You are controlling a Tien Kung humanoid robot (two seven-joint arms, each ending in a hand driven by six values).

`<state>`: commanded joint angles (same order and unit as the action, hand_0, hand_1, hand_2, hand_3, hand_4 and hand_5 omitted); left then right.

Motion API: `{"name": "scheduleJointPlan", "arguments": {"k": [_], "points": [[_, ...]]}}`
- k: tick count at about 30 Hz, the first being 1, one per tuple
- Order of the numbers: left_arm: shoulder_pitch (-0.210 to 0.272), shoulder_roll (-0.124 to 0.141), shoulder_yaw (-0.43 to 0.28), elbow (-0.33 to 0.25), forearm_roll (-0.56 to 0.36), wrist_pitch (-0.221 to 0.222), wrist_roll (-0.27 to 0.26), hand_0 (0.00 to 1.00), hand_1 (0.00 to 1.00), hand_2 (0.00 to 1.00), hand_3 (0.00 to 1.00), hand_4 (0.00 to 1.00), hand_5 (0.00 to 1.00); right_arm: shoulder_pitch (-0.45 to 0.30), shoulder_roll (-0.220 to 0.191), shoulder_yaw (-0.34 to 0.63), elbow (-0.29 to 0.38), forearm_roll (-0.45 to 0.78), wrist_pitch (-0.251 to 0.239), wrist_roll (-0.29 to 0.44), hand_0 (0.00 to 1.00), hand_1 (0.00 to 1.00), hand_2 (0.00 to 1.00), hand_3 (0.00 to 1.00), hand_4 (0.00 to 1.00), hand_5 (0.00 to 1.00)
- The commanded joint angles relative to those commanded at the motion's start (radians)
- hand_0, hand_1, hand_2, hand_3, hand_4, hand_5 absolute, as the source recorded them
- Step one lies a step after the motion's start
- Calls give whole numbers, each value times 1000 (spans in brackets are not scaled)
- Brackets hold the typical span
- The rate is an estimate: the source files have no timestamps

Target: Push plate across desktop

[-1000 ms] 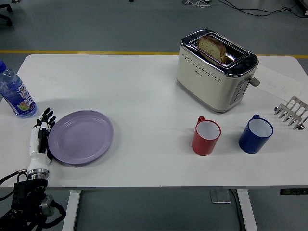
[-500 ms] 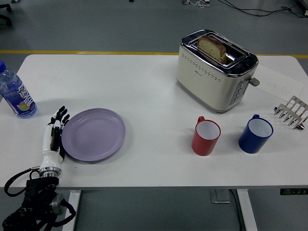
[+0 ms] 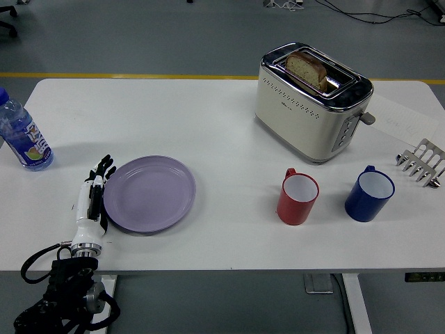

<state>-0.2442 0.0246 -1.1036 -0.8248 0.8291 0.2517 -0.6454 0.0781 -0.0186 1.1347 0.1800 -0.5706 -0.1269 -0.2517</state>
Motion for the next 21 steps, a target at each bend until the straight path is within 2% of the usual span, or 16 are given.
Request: {"name": "scheduleJointPlan", "arguments": {"k": [8,21], "points": [[-14,1,54,-13,-13,5,0,887,892,919,870,472,998,2,1,-2,0,3,0,0,520,480,584,553,242,364],[-42,10,197,-40,-37,4,0,888,892,920,878,472,998,2,0,-1,0,6,2,3,521,480,584,553,242,364]]}}
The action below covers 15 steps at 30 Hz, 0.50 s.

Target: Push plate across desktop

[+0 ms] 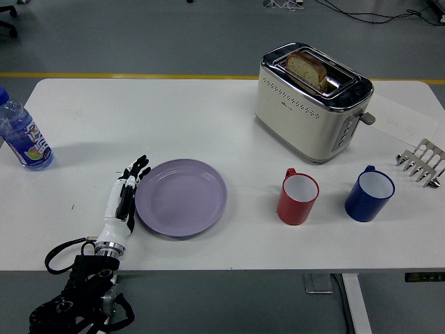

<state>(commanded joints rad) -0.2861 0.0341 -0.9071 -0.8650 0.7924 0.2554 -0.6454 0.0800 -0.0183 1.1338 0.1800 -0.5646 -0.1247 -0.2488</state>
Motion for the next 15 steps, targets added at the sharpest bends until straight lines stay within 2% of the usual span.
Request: {"name": "scheduleJointPlan", "arguments": {"k": [6,15], "points": [[-46,12,112,-7,-24,-2,0,888,892,921,883,471,998,1,0,3,0,-2,1,1,520,480,584,553,242,363],[-108,16,286,-14,-74,-1,0,891,895,926,894,471,998,-3,0,2,0,1,1,2,520,481,584,553,243,362]]}}
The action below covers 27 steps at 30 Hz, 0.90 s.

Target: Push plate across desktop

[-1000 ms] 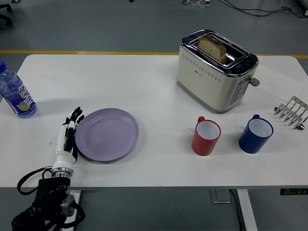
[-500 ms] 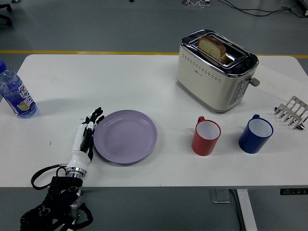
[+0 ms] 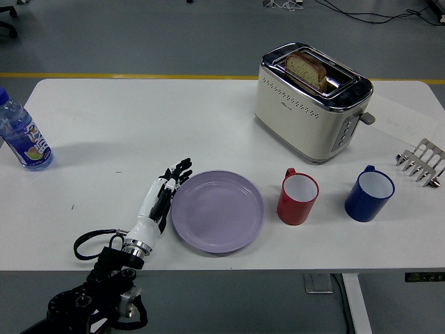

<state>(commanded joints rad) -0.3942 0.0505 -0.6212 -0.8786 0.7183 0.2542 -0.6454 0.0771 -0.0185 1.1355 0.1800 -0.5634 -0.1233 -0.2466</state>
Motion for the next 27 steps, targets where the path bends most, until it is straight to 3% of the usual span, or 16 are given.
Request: {"name": "scheduleJointPlan", "arguments": {"k": [6,15,22,23,25,27], "points": [[-19,-3,42,2,-10,0,0,891,896,925,903,471,998,-3,0,-2,0,1,0,0,521,481,584,553,243,362],[-9,-12,-38,1,1,5,0,891,895,926,901,472,998,-4,0,0,0,-1,1,1,520,480,584,553,243,362],[22,-18,-175,-19,39,29,0,892,894,929,911,474,996,-2,0,0,0,1,0,1,520,480,584,553,243,362],[30,-19,-204,-24,48,37,0,852,858,900,838,476,987,-2,-1,-3,0,6,0,2,521,480,584,553,243,363],[33,-19,-227,-26,52,40,0,852,858,900,838,476,987,-1,-1,-4,0,8,0,2,521,480,584,553,243,363],[56,-16,-315,-58,78,55,0,852,858,900,838,476,987,-1,-2,-4,0,10,0,3,521,480,584,553,243,363]]}}
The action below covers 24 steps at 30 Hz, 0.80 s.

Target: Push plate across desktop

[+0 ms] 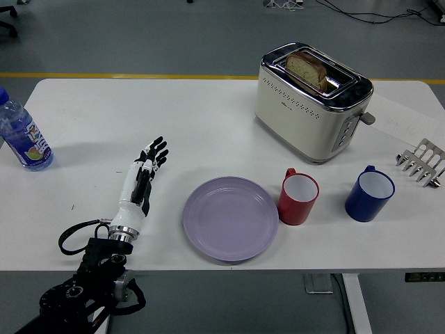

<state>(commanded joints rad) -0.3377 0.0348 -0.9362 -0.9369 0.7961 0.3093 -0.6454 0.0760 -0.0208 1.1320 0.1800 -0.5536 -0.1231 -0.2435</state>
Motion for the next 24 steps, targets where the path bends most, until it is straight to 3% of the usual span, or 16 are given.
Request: {"name": "scheduleJointPlan", "arguments": {"k": [1,2,7,8,10,13,14,18,20,24], "points": [[2,0,-24,-3,2,1,0,852,858,900,838,476,987,0,0,0,0,0,0,0,521,480,584,553,243,363],[10,7,-61,-15,22,2,0,736,750,780,682,489,998,0,-1,1,0,0,0,1,521,480,584,553,244,364],[48,41,-222,-67,44,-37,0,736,750,780,682,489,998,-1,-3,11,0,-9,-1,1,521,480,584,553,244,364],[57,49,-263,-75,43,-52,0,658,698,725,645,492,998,-1,-4,11,0,-8,-1,1,520,481,584,553,245,365],[69,58,-310,-85,15,-75,13,658,698,725,645,492,998,-1,-4,14,0,-10,-1,1,520,481,584,553,245,365],[96,67,-386,-112,-94,-123,84,658,698,725,645,492,998,-1,-5,19,0,-17,-2,0,520,481,584,553,245,365],[110,67,-415,-124,-119,-142,114,603,689,723,653,490,991,-1,-5,20,0,-18,-2,0,520,481,584,553,246,367],[155,78,-506,-172,-129,-233,237,603,689,723,653,490,991,0,-4,26,0,-26,-2,-1,520,481,584,553,246,367],[160,80,-519,-177,-128,-252,278,603,689,723,653,490,991,0,-4,27,0,-27,-2,-1,520,481,584,553,246,367],[204,93,-603,-205,-176,-391,419,602,688,713,651,488,988,-1,-5,27,0,-24,-2,1,520,481,584,552,245,366]]}}
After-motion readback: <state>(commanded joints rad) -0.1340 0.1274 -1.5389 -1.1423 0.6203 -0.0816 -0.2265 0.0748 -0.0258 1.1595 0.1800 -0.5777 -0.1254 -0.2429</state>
